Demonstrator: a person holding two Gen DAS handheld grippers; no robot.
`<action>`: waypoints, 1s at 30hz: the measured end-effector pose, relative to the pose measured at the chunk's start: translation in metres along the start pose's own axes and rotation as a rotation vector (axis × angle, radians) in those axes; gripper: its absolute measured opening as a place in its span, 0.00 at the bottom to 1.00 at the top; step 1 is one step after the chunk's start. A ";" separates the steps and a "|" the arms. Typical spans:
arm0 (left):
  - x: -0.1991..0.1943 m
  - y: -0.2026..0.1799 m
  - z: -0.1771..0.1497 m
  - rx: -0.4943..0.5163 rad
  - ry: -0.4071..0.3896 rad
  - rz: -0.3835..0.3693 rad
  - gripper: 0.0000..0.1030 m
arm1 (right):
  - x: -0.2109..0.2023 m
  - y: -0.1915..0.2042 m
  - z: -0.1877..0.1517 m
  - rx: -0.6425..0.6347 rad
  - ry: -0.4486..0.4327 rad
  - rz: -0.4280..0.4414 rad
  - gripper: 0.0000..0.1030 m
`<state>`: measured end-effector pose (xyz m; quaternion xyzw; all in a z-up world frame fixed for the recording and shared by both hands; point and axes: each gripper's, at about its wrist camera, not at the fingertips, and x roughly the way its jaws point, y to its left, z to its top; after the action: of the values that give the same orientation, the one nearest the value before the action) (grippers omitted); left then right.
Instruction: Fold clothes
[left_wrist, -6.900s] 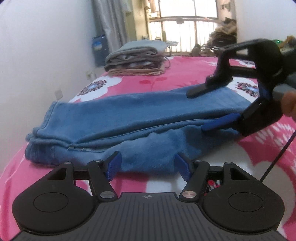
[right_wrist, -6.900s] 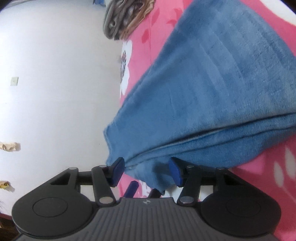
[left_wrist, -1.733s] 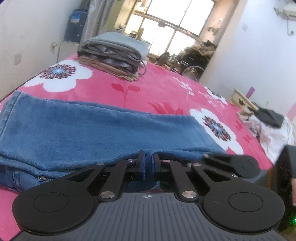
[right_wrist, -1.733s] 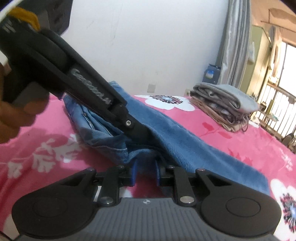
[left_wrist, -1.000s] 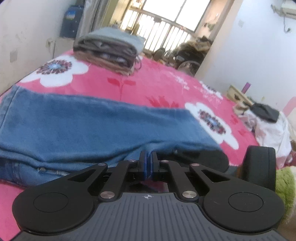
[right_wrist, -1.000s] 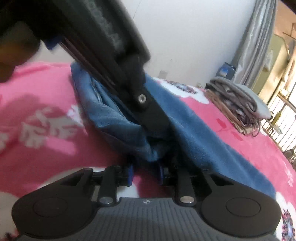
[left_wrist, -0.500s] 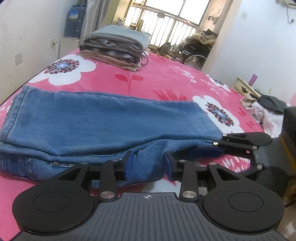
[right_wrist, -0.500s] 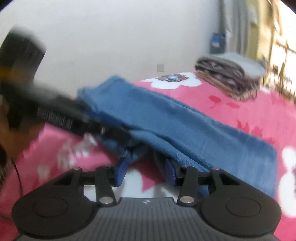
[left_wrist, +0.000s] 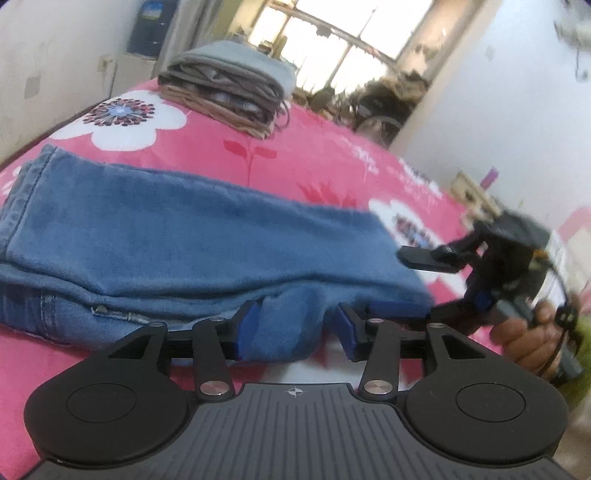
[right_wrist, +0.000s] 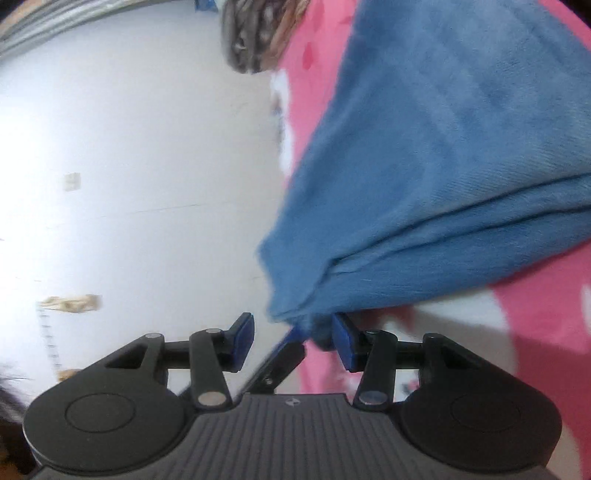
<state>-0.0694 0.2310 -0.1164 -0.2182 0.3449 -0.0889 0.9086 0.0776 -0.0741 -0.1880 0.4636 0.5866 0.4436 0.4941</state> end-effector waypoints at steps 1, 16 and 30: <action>0.001 0.001 0.002 -0.017 -0.009 -0.004 0.46 | 0.000 0.005 0.001 -0.020 0.003 0.033 0.49; 0.034 -0.030 -0.021 0.360 0.102 0.164 0.46 | 0.029 -0.002 -0.002 0.006 0.018 -0.183 0.49; 0.043 -0.063 -0.045 0.684 0.037 0.294 0.11 | 0.060 0.005 0.004 0.058 0.006 -0.277 0.49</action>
<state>-0.0685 0.1469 -0.1430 0.1516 0.3392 -0.0715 0.9257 0.0766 -0.0140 -0.1940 0.3910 0.6590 0.3556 0.5351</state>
